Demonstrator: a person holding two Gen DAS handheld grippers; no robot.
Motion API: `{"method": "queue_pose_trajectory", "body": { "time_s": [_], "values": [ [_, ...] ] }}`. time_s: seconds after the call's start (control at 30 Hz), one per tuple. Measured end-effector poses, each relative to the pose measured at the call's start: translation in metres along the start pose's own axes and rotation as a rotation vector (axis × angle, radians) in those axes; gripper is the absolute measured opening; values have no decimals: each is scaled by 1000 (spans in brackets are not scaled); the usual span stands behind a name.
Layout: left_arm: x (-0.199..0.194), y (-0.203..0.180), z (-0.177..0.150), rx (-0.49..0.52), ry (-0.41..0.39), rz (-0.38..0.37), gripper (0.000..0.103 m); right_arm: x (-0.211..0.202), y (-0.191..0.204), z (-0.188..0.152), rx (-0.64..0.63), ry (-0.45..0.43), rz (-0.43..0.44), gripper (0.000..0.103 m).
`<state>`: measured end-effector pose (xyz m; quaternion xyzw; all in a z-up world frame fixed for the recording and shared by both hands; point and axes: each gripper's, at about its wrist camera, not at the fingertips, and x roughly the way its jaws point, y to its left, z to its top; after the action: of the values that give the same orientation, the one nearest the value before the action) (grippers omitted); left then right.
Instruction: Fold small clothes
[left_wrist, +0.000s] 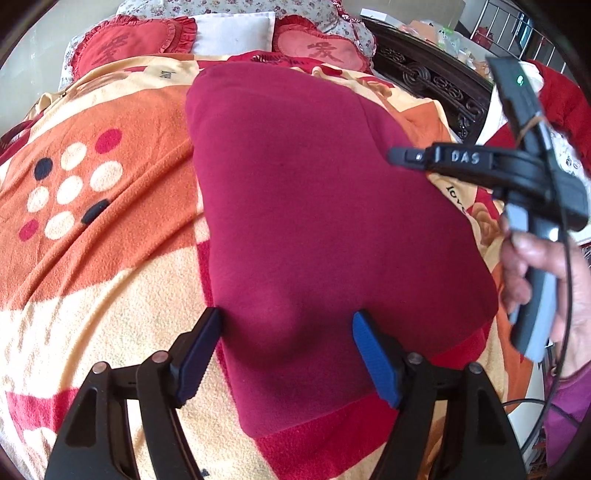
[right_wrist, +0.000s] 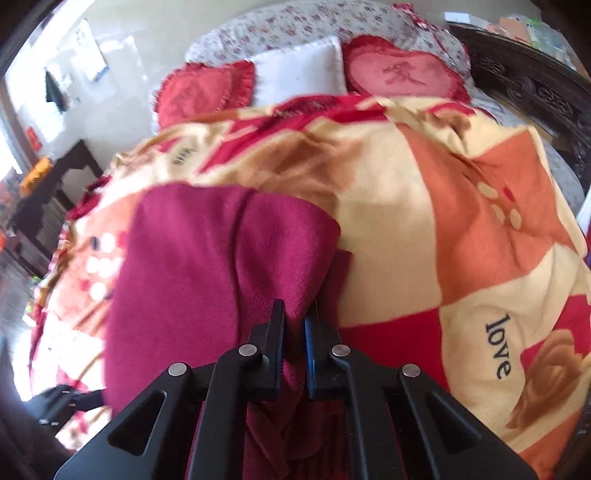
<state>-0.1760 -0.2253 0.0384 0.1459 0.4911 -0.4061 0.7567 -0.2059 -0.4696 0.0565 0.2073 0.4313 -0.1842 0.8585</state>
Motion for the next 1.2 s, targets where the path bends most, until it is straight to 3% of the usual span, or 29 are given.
{"method": "queue_pose_trajectory", "body": {
  "time_s": [0.23, 0.4, 0.47, 0.57, 0.6, 0.77, 1.03, 1.2],
  "values": [
    [3, 4, 0, -20, 10, -1, 78, -31, -12, -1, 108, -58, 71, 1],
    [3, 3, 0, -20, 7, 7, 78, -64, 14, -12, 6, -102, 140, 0],
    [3, 3, 0, -25, 10, 7, 79, -60, 20, -21, -29, -76, 132, 0],
    [5, 4, 0, -39, 23, 2, 79, -24, 16, -42, -48, 33, 22, 0],
    [6, 5, -1, -40, 28, 5, 80, -16, 11, -47, -31, 37, 27, 1],
    [3, 3, -1, -36, 19, 15, 80, -28, 1, -44, 30, 15, 77, 6],
    [1, 3, 0, -52, 21, 19, 80, -66, 29, -52, -65, -57, 104, 6],
    [-3, 4, 4, -59, 19, 13, 80, -36, 27, -63, -120, -6, 22, 6]
  ]
}}
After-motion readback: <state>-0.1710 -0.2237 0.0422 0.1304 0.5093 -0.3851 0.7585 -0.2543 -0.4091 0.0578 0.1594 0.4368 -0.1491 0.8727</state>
